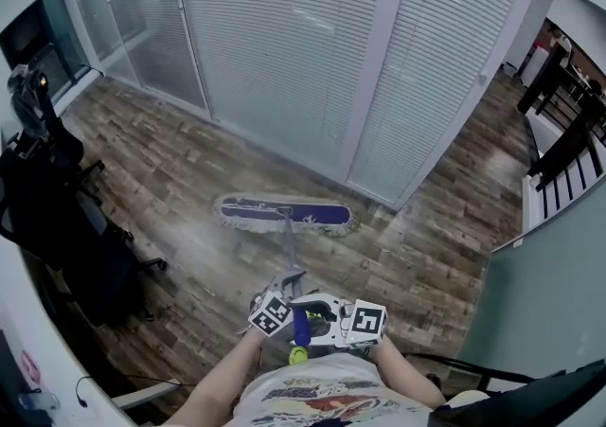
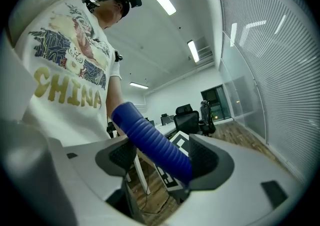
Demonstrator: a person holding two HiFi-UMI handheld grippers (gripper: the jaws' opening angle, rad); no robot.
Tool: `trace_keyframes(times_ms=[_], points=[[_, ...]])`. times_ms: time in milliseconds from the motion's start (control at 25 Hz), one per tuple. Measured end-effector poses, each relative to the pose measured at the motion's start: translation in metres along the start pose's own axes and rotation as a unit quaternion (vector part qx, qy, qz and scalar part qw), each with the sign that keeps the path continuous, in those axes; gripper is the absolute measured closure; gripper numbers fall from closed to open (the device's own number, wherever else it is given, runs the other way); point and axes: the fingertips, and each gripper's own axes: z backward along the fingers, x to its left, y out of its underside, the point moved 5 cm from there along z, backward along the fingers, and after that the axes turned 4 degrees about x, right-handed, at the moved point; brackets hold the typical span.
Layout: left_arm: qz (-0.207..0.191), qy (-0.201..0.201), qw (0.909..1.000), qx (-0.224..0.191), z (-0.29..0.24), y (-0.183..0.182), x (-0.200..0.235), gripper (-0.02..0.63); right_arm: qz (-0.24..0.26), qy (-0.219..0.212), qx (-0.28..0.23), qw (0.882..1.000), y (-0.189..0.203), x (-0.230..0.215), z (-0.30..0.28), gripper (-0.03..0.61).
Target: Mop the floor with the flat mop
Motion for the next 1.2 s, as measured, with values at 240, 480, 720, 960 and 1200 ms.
trace_keyframes(times_ms=[240, 480, 720, 960, 1200], points=[[0.007, -0.007, 1.0000, -0.002, -0.042, -0.026, 0.080, 0.402, 0.025, -0.003, 0.004, 1.000, -0.022, -0.090, 0.015, 0.279], [0.014, -0.009, 0.9999, -0.002, -0.072, -0.047, 0.134, 0.402, 0.018, 0.000, 0.001, 1.000, -0.041, -0.151, 0.030, 0.279], [0.039, -0.010, 0.9990, -0.020, -0.085, -0.059, 0.124, 0.391, 0.014, 0.013, 0.011, 1.000, -0.042, -0.147, 0.052, 0.281], [0.041, -0.008, 0.9984, -0.037, -0.063, -0.045, 0.059, 0.390, 0.010, 0.029, 0.018, 0.999, -0.020, -0.078, 0.052, 0.281], [0.065, -0.003, 0.9947, -0.080, -0.024, -0.042, -0.031, 0.390, 0.003, 0.044, 0.013, 0.999, -0.012, 0.017, 0.054, 0.281]])
